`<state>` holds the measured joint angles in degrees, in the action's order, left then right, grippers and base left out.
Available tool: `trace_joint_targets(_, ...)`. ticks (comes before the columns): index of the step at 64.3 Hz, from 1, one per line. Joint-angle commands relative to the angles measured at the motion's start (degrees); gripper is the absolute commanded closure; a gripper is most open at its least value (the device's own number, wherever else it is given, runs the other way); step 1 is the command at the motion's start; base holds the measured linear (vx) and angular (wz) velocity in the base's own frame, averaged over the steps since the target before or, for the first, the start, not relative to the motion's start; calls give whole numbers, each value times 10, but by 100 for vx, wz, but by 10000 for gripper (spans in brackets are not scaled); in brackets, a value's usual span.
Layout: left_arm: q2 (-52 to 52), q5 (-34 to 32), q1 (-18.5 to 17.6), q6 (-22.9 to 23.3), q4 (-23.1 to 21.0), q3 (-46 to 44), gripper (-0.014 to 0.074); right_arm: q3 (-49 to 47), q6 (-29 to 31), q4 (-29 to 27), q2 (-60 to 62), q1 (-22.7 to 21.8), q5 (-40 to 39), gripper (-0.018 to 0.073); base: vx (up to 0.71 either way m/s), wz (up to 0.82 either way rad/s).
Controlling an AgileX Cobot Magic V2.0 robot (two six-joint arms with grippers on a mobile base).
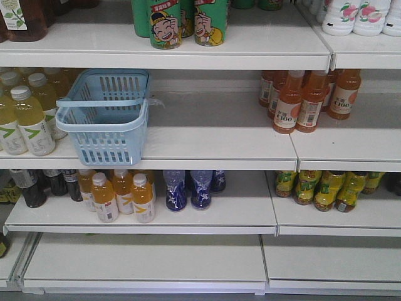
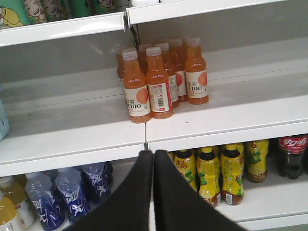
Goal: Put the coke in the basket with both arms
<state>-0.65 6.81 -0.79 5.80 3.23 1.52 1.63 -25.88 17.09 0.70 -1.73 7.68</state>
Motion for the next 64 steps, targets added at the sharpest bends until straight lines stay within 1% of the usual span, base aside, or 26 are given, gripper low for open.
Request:
trace_joint_targets(1, -3, -40, -5, 4, -5, 12, 602, 10, 4, 6, 6, -4, -40, 565, 0, -1)
trace_joint_targets(50, -3, -40, -5, 4, -5, 12, 602, 10, 4, 6, 6, -4, -40, 565, 0, 0)
trace_joint_targets(59, -3, -50, -5, 4, -5, 12, 602, 10, 4, 6, 6, -4, -40, 565, 0, 0)
trace_joint_targets(64, -3, -53, -5, 12, -12, 12, 602, 10, 4, 6, 6, -4, -40, 565, 0, 0)
